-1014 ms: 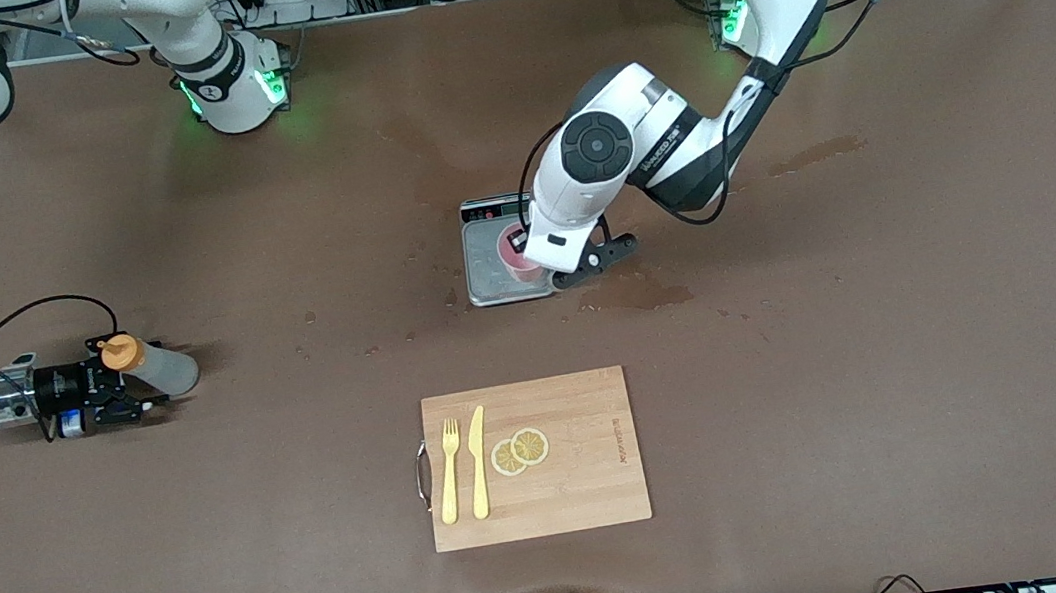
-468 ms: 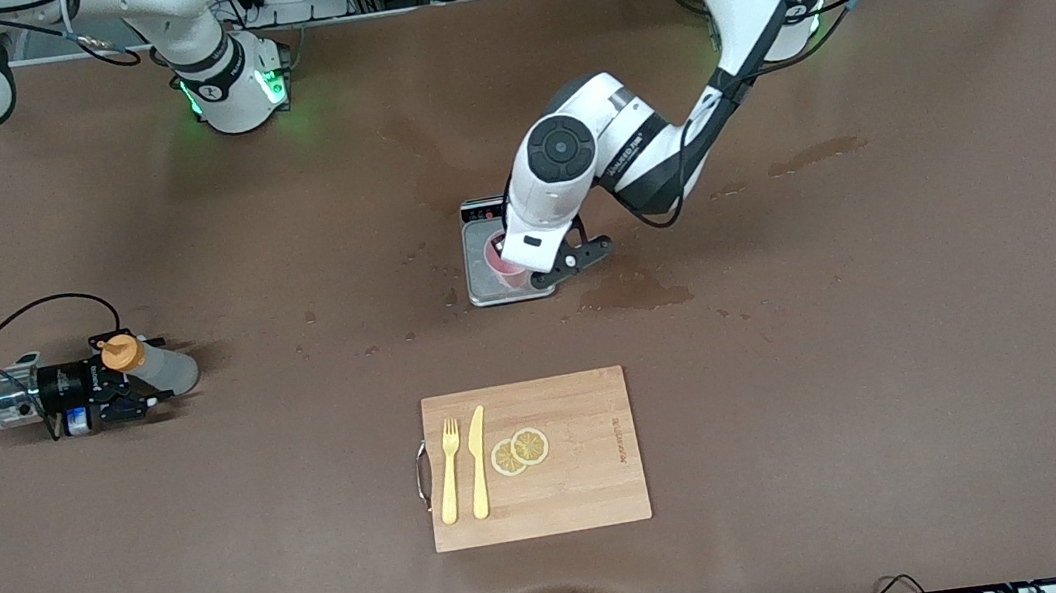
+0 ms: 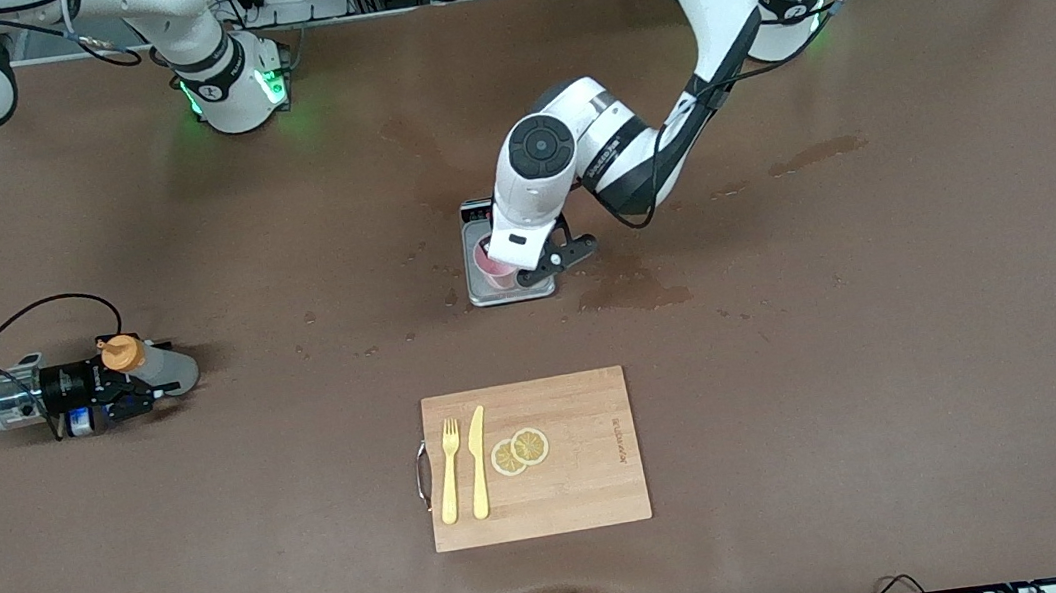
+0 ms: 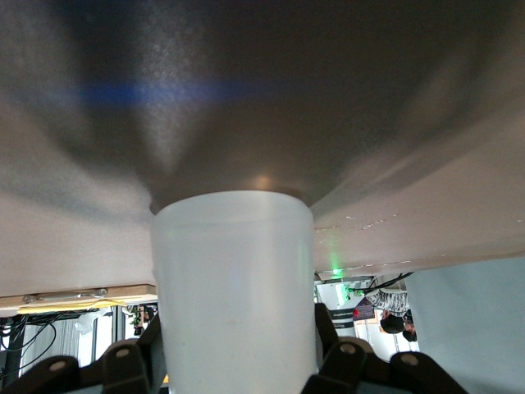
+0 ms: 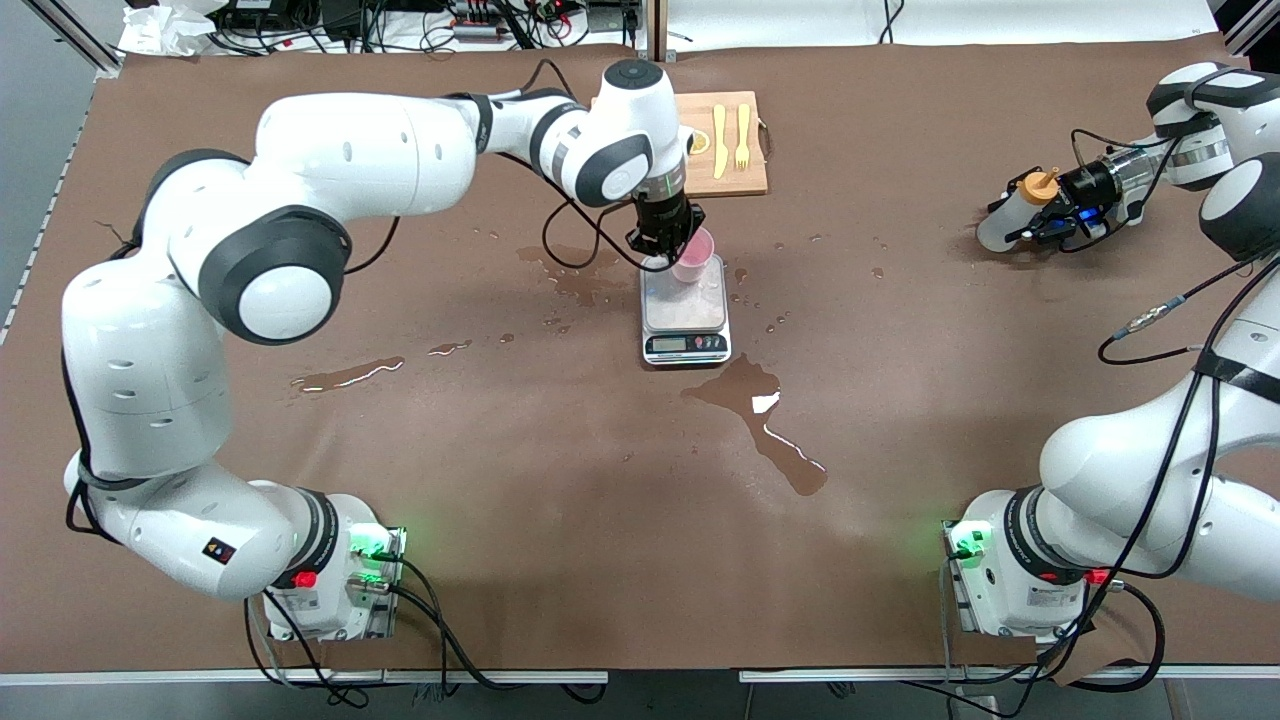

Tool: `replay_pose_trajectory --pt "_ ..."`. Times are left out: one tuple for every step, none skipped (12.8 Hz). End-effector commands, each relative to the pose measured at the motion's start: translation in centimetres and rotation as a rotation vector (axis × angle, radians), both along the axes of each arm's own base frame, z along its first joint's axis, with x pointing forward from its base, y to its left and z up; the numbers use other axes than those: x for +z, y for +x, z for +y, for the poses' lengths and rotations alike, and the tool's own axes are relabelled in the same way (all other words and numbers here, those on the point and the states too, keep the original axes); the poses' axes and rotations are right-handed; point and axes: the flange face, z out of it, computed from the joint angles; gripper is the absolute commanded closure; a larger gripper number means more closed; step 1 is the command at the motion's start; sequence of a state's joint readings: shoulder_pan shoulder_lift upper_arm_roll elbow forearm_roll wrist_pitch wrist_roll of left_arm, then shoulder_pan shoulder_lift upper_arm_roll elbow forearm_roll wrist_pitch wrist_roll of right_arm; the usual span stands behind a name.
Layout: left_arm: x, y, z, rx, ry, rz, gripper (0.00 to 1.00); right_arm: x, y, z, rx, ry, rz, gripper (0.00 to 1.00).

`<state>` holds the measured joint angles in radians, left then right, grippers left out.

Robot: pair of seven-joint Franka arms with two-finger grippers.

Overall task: Add sauce to pink cup with both arms
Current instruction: 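Release the cup with the left gripper while the right gripper lifts the bottle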

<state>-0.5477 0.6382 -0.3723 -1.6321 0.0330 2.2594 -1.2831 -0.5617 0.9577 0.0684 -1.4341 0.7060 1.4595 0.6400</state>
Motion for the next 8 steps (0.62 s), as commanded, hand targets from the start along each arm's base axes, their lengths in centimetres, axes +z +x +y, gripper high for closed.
replay_pose_trajectory --pt "-1.0 -0.4 -1.0 0.005 0.026 -0.037 1.00 0.4 0.3 -0.5 -0.016 0.009 -0.005 0.28" --pt "-1.1 -0.5 -1.2 0.013 0.033 -0.049 1.00 0.5 0.3 -0.5 -0.019 0.008 -0.002 0.34" --pt "-1.0 -0.5 -1.2 0.031 0.037 -0.056 1.00 0.6 0.5 -0.3 -0.015 0.007 -0.002 0.39" --pt "-1.0 -0.5 -1.1 0.044 0.041 -0.054 1.00 0.7 0.5 -0.3 -0.018 0.008 0.000 0.39" --pt "-1.1 -0.6 -1.1 0.058 0.044 -0.050 1.00 0.8 0.6 -0.2 -0.015 0.005 -0.001 0.42" --pt "-1.2 -0.5 -1.0 0.065 0.046 -0.048 0.88 1.2 0.8 -0.1 -0.012 0.000 -0.002 0.50" --pt "-1.1 -0.2 -0.7 0.076 0.046 -0.047 0.72 1.5 0.9 -0.2 -0.019 -0.003 0.004 0.51" --pt "-1.0 0.0 -0.5 0.080 0.048 -0.047 0.38 1.7 1.0 -0.1 -0.025 -0.008 0.018 0.51"
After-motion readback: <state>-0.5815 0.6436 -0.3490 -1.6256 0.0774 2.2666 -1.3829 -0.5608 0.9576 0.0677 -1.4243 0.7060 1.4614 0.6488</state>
